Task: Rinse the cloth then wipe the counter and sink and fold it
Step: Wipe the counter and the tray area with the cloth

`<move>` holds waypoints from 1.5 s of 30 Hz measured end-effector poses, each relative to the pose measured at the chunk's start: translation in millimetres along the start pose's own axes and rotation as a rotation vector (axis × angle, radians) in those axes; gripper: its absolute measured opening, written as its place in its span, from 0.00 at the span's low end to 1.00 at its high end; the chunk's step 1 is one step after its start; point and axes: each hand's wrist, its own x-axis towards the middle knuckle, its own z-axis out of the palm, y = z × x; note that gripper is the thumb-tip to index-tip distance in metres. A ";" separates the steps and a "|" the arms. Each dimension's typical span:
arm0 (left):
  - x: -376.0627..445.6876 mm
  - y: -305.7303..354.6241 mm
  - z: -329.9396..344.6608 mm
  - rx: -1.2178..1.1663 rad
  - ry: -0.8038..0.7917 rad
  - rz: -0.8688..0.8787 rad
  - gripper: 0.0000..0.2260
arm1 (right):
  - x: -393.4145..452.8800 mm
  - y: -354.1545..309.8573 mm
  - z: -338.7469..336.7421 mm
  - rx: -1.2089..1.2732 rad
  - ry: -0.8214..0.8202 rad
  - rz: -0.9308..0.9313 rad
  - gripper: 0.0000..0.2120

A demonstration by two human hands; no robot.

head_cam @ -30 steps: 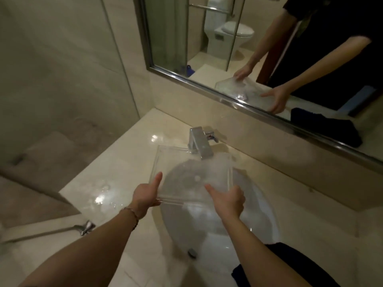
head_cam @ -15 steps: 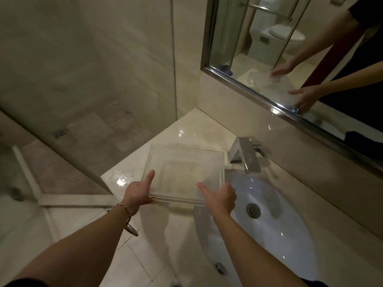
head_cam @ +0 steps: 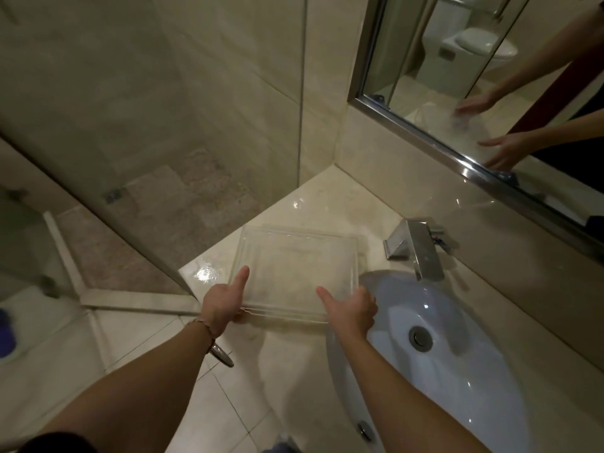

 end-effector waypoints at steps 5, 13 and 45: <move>-0.2 3.6 6.4 0.118 0.028 0.015 0.39 | 3.2 2.1 -0.3 0.019 0.024 -0.008 0.42; -4.4 8.5 16.7 0.205 0.185 0.097 0.32 | 3.9 -1.1 -1.3 -0.023 0.022 -0.044 0.42; -186.4 55.8 241.5 0.842 -0.358 1.232 0.22 | -14.2 225.1 -191.4 -0.264 0.207 -0.180 0.25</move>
